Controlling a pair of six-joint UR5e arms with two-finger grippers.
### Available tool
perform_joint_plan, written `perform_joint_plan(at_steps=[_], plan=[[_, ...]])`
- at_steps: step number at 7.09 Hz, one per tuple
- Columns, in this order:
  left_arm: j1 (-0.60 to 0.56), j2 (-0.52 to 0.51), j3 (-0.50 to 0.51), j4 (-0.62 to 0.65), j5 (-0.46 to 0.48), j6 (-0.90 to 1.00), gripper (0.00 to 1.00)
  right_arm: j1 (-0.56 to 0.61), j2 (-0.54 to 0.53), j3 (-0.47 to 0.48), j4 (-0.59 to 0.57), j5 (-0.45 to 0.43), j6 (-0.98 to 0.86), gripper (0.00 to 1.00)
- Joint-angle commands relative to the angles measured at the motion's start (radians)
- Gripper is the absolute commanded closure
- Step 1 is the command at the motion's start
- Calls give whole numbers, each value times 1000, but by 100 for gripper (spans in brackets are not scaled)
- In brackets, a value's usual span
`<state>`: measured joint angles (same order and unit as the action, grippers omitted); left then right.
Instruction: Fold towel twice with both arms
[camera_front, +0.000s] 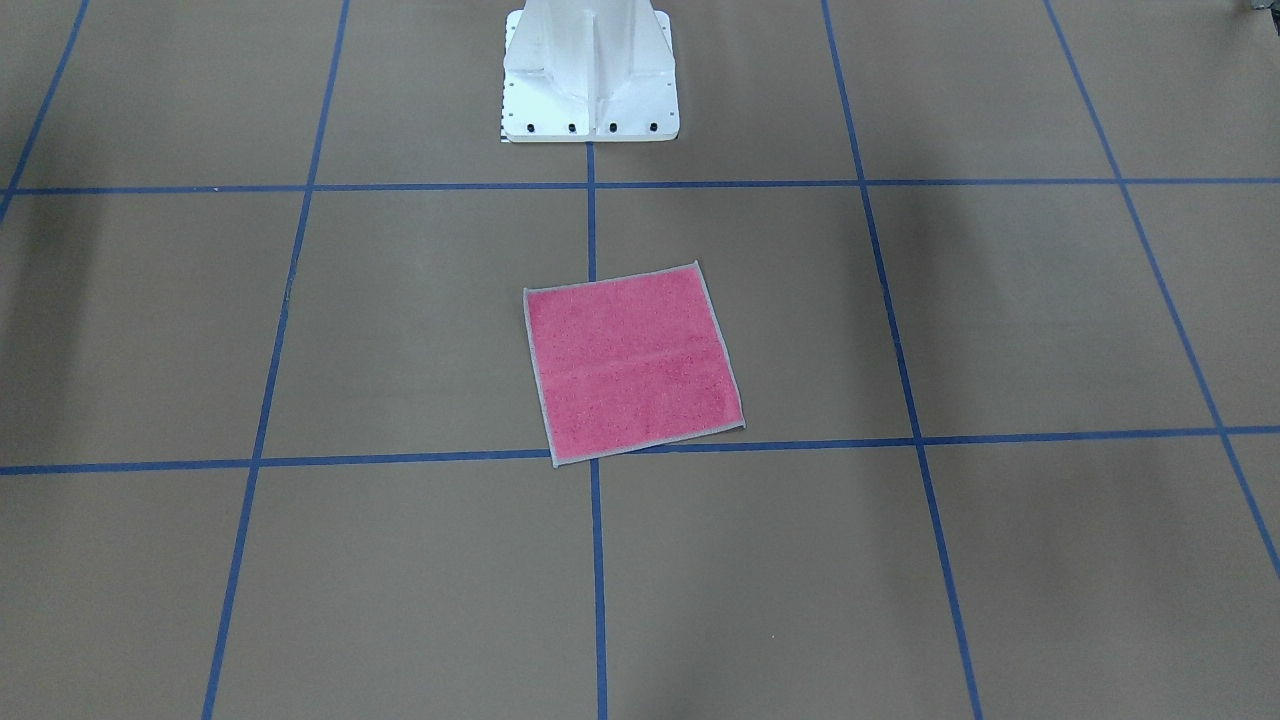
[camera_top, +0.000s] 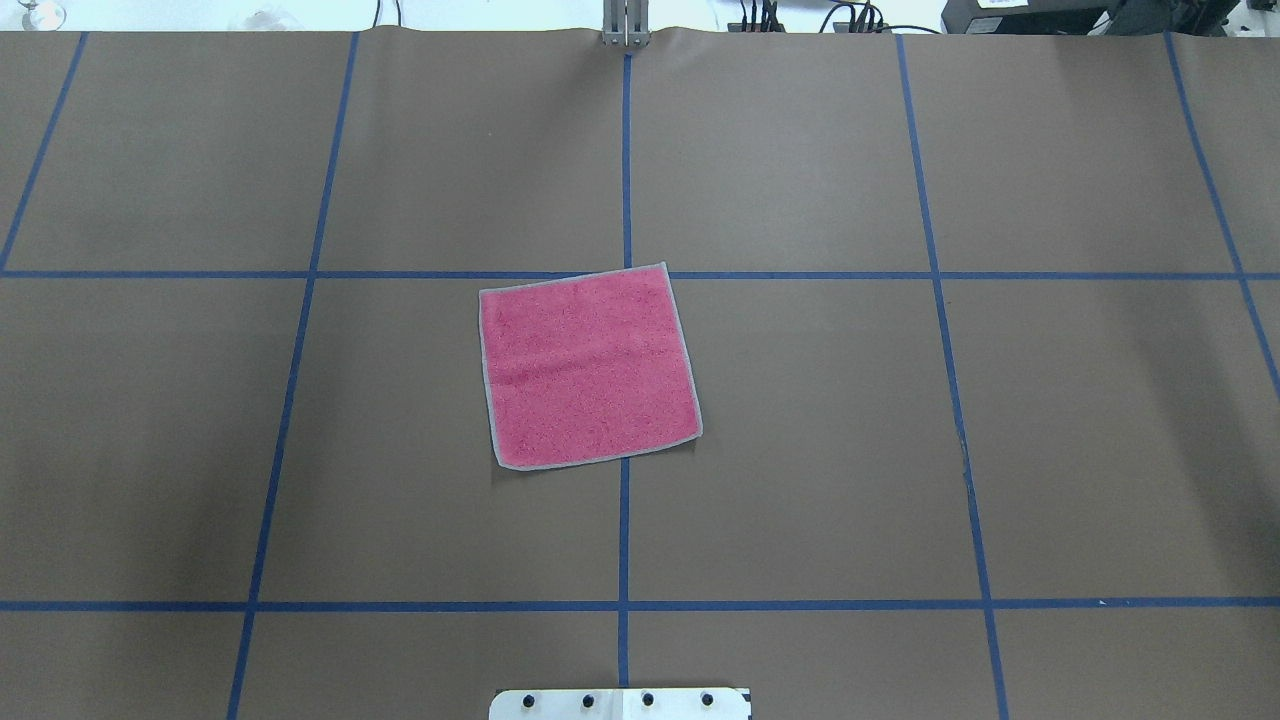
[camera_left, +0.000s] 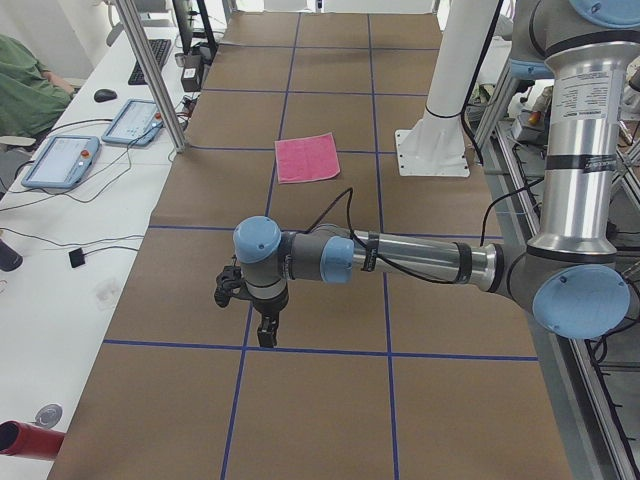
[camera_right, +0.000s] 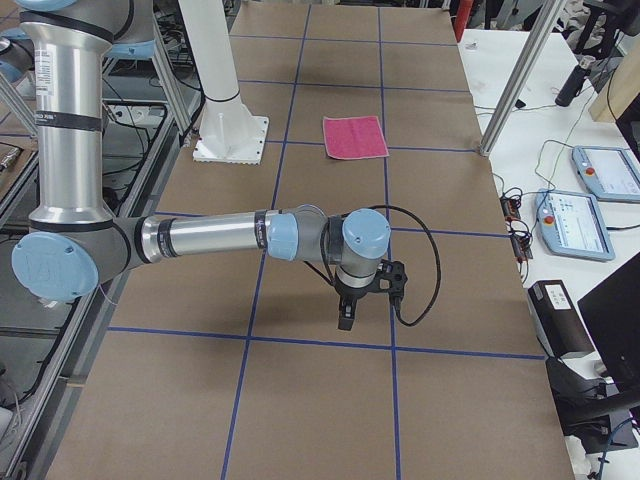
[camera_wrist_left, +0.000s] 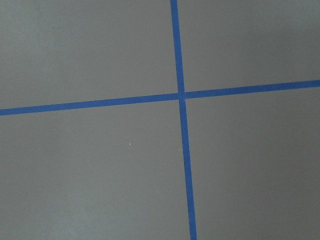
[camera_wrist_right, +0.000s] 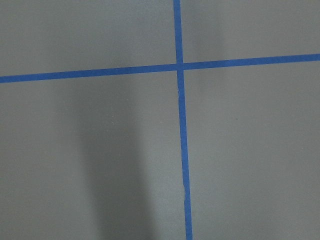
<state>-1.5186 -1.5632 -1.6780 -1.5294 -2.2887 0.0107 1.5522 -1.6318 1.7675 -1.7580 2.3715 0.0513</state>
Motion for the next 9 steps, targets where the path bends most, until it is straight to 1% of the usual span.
perform_joint_plan(at_steps=[1, 4, 5, 6, 7, 8, 9], plan=[[0, 0, 0, 0, 0, 0, 0, 0, -3, 0, 0, 0, 2, 0], [0, -1, -2, 2, 0, -2, 0, 0, -3, 0, 0, 0, 4, 0], [0, -6, -23, 12, -2, -3, 0, 0, 7, 1, 2, 0, 7, 0], [-3, -33, -37, 29, -26, -12, 0, 0, 59, 0, -3, 0, 13, 0], [-3, -132, -32, 116, -23, -15, 0, -1, 111, -8, -12, -2, 28, 0], [0, -259, -28, 252, -21, -15, 0, -10, 163, -23, -12, 3, 66, 0], [11, -344, -47, 296, -28, -18, 0, -42, 211, -20, -12, 9, 131, 0]])
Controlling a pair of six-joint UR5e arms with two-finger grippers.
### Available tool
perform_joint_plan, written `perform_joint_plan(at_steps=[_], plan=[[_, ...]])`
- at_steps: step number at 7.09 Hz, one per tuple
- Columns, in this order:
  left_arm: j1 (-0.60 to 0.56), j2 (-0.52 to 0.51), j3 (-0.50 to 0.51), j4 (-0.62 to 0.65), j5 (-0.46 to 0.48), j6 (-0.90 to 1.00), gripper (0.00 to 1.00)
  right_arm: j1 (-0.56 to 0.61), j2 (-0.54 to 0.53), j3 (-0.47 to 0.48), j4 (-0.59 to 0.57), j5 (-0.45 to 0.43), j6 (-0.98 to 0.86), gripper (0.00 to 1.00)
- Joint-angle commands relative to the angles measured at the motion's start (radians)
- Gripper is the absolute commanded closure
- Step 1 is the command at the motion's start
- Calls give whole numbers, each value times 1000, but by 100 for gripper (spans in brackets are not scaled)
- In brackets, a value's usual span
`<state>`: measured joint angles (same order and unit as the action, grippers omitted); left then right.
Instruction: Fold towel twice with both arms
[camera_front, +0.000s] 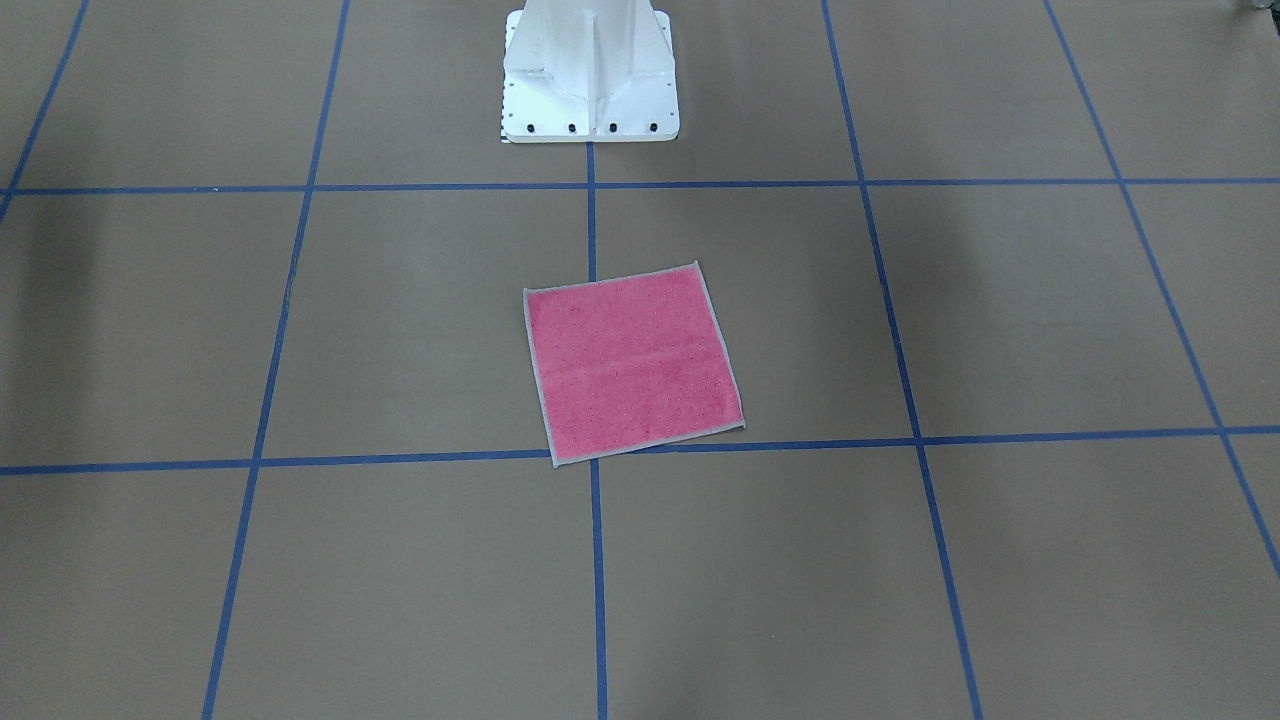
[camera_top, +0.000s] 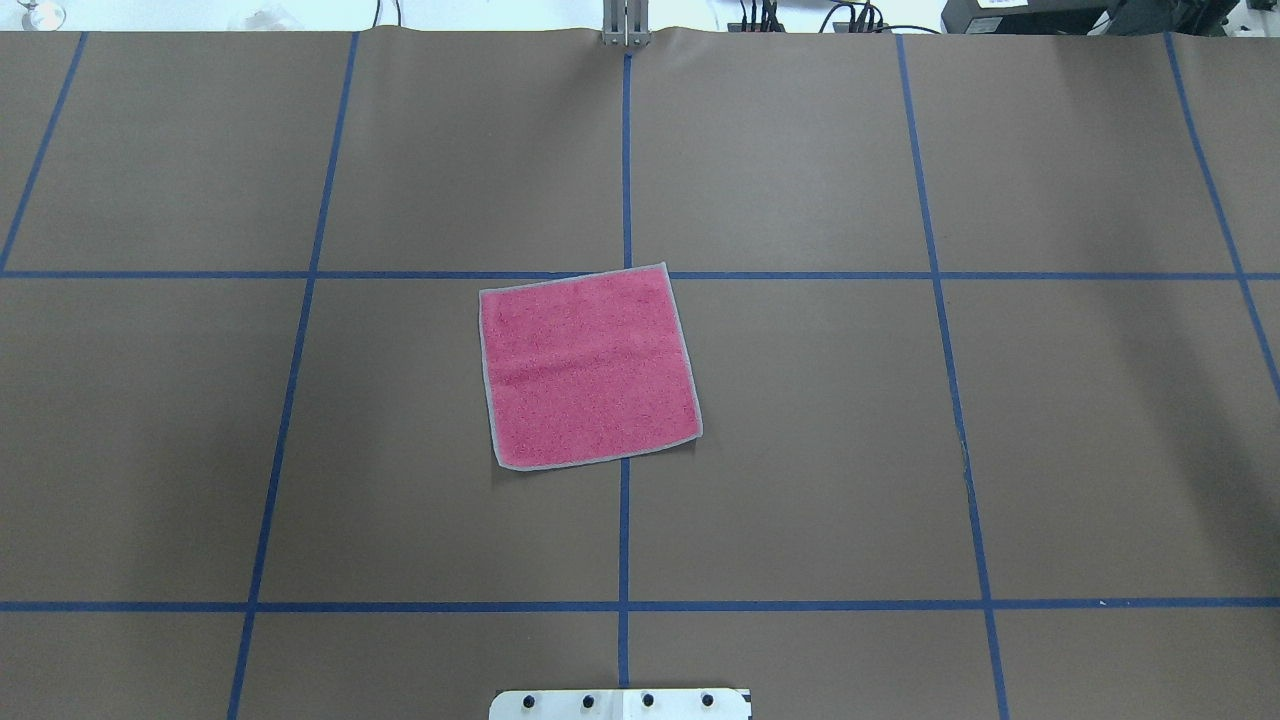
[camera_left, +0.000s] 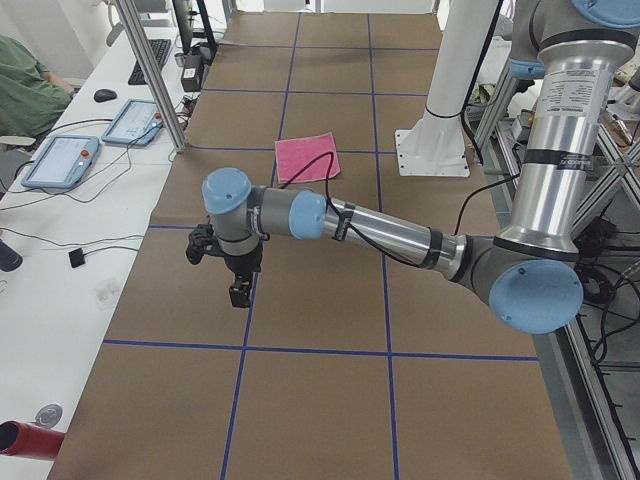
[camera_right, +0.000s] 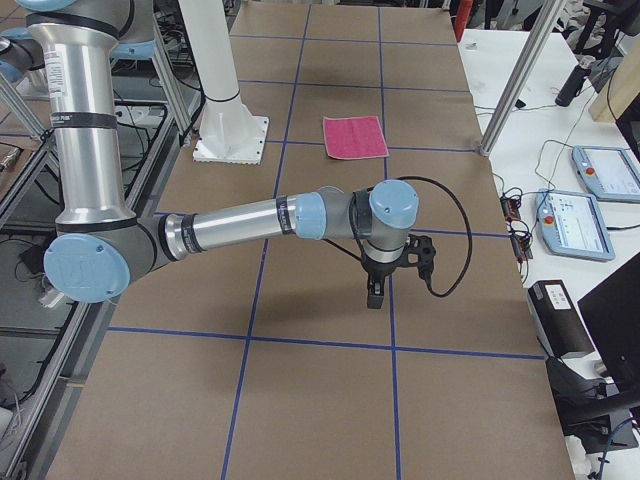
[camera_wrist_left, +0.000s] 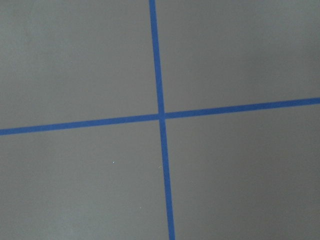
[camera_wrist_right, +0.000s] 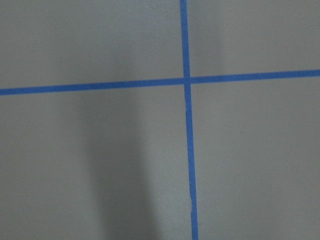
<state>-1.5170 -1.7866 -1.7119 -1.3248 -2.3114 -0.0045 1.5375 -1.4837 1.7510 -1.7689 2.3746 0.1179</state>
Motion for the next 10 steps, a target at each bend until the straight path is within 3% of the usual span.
perform_joint_plan(at_steps=[1, 2, 4, 6, 7, 10], plan=[[115, -132, -40, 61, -9, 0, 0, -93, 104, -2, 3, 12, 144, 0], [247, -129, -95, -8, -8, -99, 0, -159, 155, 2, 12, 8, 201, 0], [422, -154, -169, -243, -11, -577, 0, -221, 201, -11, 35, 46, 207, 0], [581, -151, -122, -493, -6, -1085, 0, -272, 169, -31, 182, 202, 224, 0], [680, -151, -100, -595, 30, -1277, 0, -313, 169, -22, 199, 207, 291, 0], [932, -165, -101, -697, 309, -1630, 0, -416, 181, -31, 365, 187, 449, 0]])
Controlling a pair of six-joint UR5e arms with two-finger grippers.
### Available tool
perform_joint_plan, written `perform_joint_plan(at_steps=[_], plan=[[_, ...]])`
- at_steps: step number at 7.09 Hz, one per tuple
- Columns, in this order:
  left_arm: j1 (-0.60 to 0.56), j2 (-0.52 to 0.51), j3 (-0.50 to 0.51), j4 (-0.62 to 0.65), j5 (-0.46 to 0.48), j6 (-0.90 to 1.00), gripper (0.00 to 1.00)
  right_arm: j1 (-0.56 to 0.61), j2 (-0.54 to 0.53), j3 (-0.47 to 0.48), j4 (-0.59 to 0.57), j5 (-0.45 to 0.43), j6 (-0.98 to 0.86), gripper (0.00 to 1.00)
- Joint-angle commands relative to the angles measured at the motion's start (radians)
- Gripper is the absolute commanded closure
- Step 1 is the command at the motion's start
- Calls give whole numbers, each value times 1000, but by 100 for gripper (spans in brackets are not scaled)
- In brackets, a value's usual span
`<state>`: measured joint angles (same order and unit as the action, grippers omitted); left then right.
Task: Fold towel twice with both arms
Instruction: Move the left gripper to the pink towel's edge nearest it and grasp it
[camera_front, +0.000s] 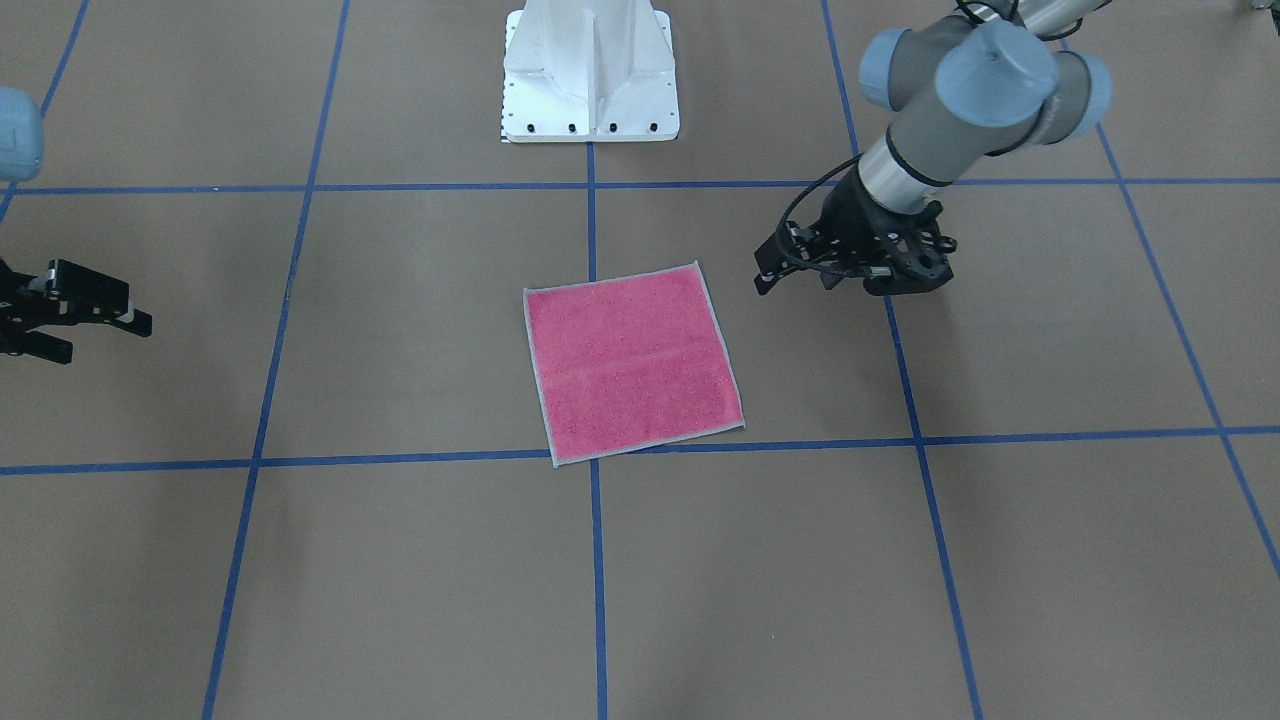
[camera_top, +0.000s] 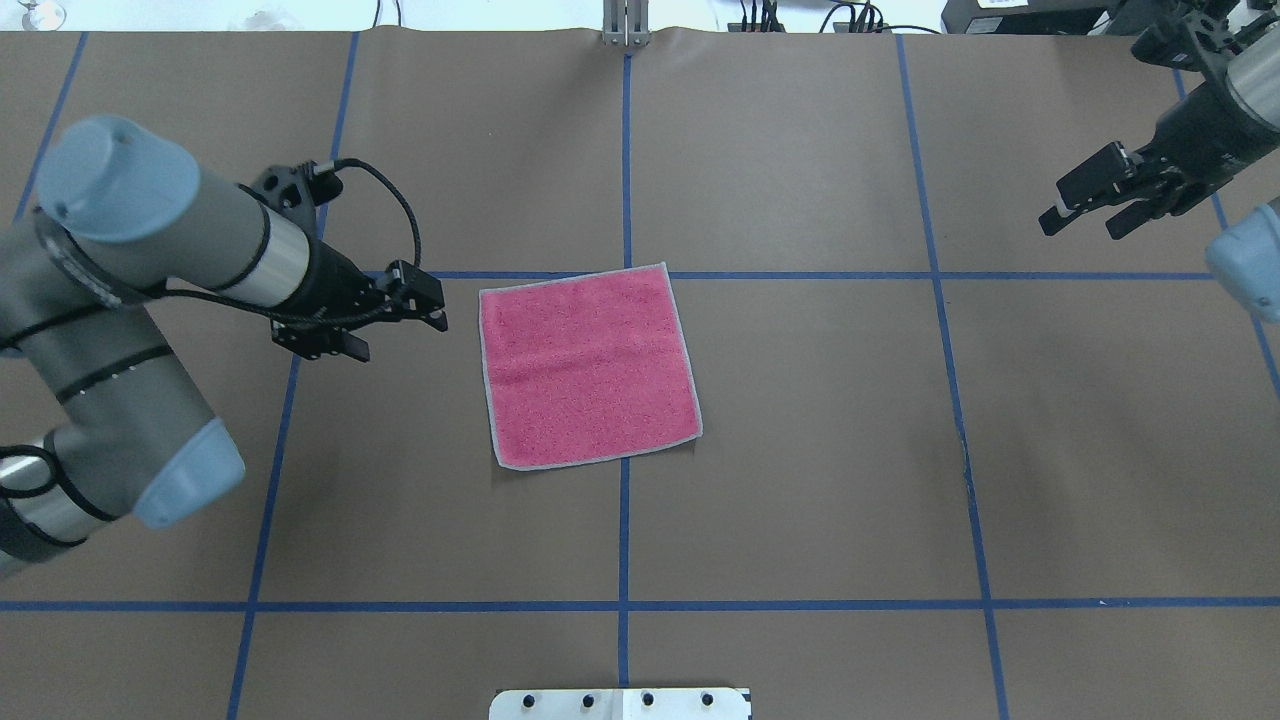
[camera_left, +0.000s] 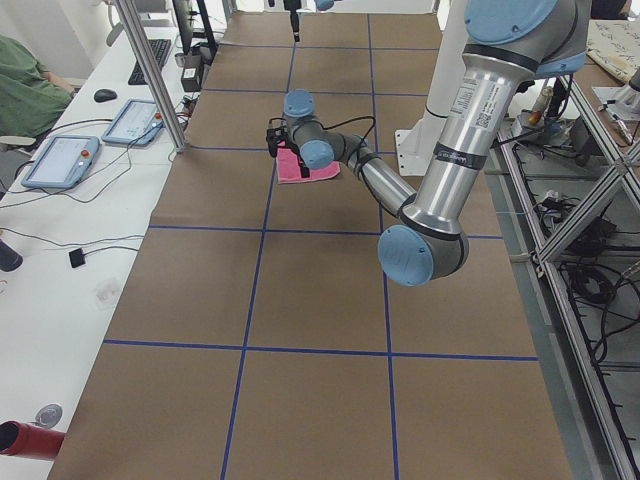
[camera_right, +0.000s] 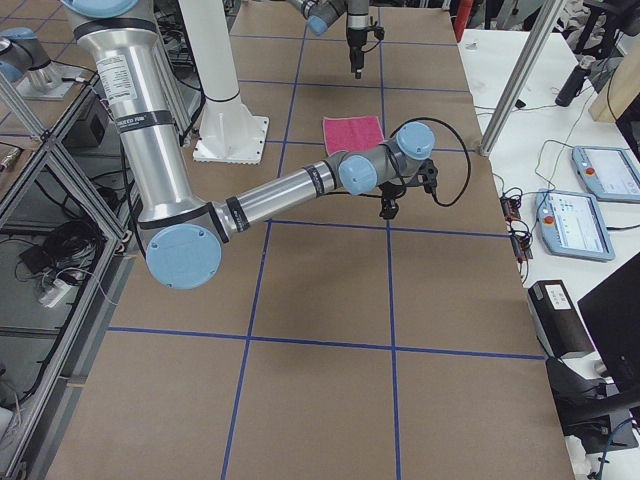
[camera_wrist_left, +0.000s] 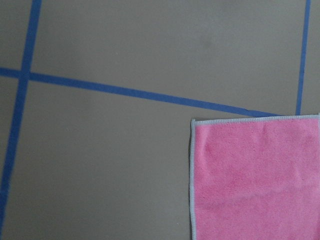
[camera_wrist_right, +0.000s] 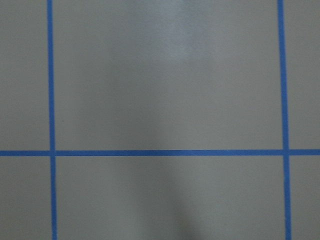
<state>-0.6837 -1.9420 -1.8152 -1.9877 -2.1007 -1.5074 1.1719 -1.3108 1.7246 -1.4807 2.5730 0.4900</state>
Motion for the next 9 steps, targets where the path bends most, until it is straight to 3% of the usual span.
perform_joint_plan(at_steps=[1, 5, 8, 9], plan=[[146, -30, 14, -34, 144, -166, 0, -101, 22, -6, 132, -67, 170, 0], [223, -52, 118, -103, 225, -192, 0, -257, 62, -57, 405, -246, 496, 0], [225, -64, 163, -138, 225, -194, 1, -282, 93, -79, 427, -258, 541, 1], [228, -66, 160, -138, 225, -198, 8, -282, 93, -79, 427, -257, 541, 1]])
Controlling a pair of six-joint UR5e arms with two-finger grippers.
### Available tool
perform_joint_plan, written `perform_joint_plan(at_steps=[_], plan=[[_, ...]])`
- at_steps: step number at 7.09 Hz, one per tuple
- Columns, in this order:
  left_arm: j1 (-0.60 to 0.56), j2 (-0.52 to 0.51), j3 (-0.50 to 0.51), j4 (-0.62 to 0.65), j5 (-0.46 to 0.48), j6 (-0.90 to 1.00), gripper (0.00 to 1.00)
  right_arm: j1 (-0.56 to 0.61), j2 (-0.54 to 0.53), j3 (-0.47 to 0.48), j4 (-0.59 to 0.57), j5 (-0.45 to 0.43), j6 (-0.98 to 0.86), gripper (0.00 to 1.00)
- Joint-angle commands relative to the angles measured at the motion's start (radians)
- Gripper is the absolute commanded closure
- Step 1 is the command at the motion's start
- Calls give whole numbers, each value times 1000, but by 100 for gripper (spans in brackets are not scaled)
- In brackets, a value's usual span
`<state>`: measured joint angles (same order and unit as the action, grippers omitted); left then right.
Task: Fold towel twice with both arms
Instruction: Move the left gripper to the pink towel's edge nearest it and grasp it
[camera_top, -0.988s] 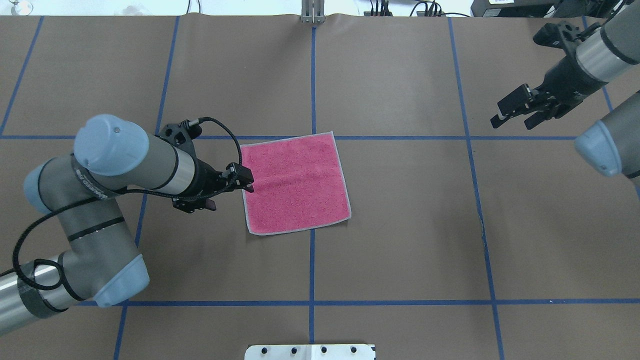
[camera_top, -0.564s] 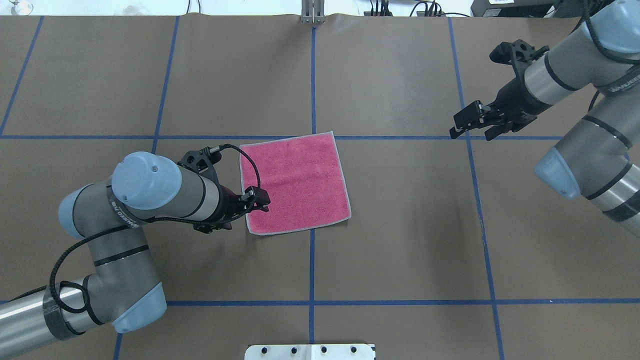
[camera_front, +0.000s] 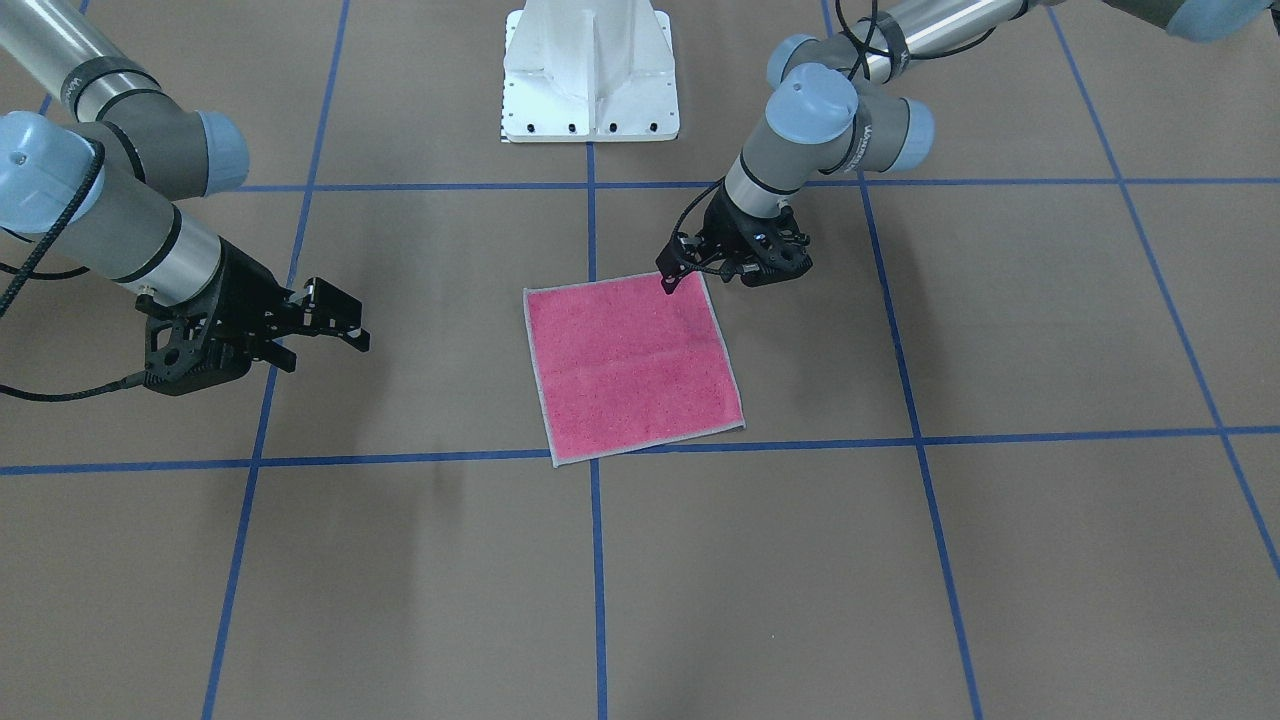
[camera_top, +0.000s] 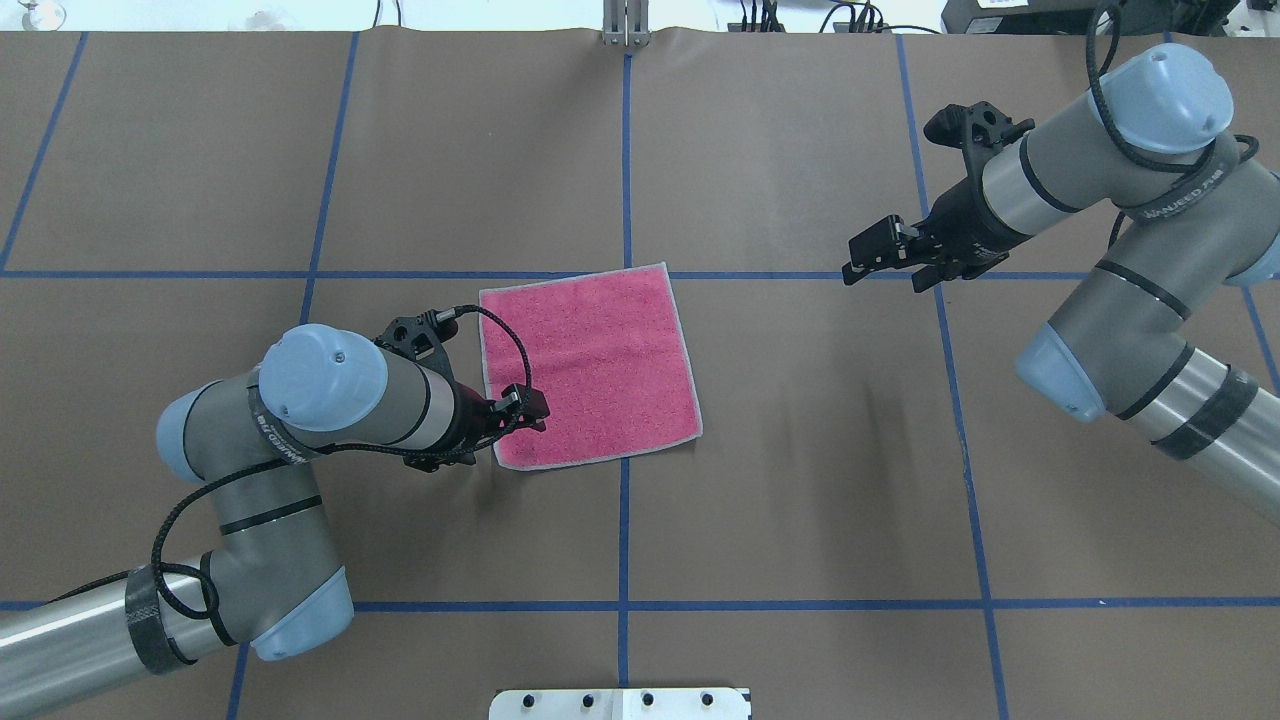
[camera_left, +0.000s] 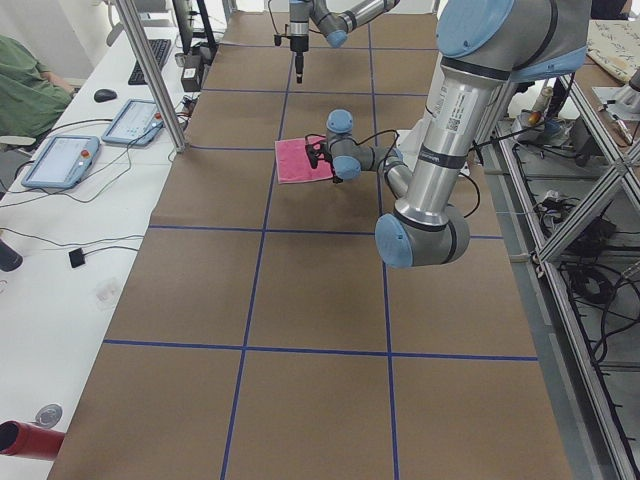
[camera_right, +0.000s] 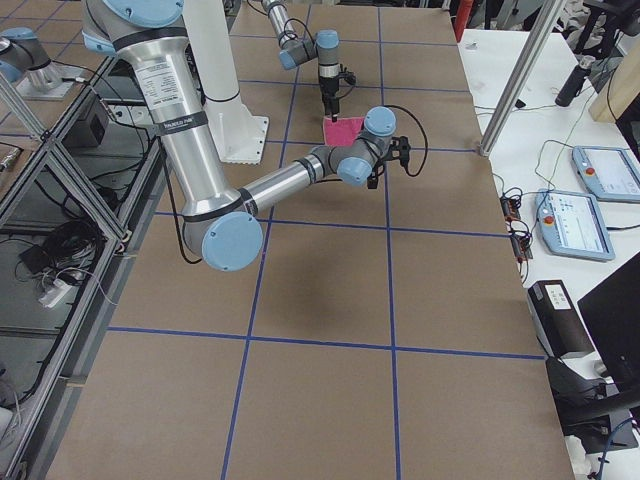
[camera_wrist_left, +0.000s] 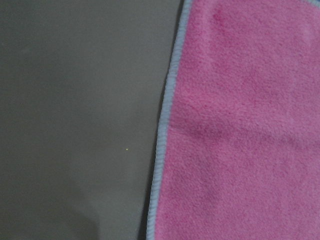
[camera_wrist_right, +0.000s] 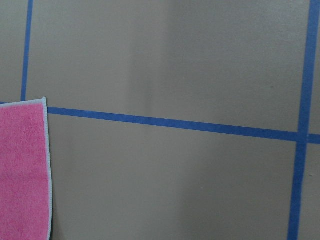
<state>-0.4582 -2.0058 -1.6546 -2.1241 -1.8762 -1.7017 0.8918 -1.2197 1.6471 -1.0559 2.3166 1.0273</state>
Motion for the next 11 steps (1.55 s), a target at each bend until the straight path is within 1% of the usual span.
perform_joint_plan(at_steps=[1, 2, 6, 7, 8, 10, 11], plan=[[6, -16, -1, 0, 0, -45, 27, -2, 2, 0, 2, 0, 5, 1], [4, -16, -5, 0, -1, -50, 39, -2, 2, 0, 2, 0, 5, 1], [21, -16, -7, 1, -1, -50, 39, -2, 3, 0, 1, 0, 8, 1], [21, -16, -8, 1, 0, -53, 64, -4, 3, -1, 1, 0, 8, 1], [21, -16, -14, 6, -3, -56, 100, -10, 3, -1, 1, 0, 8, 1], [21, -20, -14, 9, -8, -98, 100, -33, 3, -3, 1, 0, 7, 1], [21, -22, -14, 9, -8, -98, 100, -54, 9, -3, 2, -15, 7, 1]])
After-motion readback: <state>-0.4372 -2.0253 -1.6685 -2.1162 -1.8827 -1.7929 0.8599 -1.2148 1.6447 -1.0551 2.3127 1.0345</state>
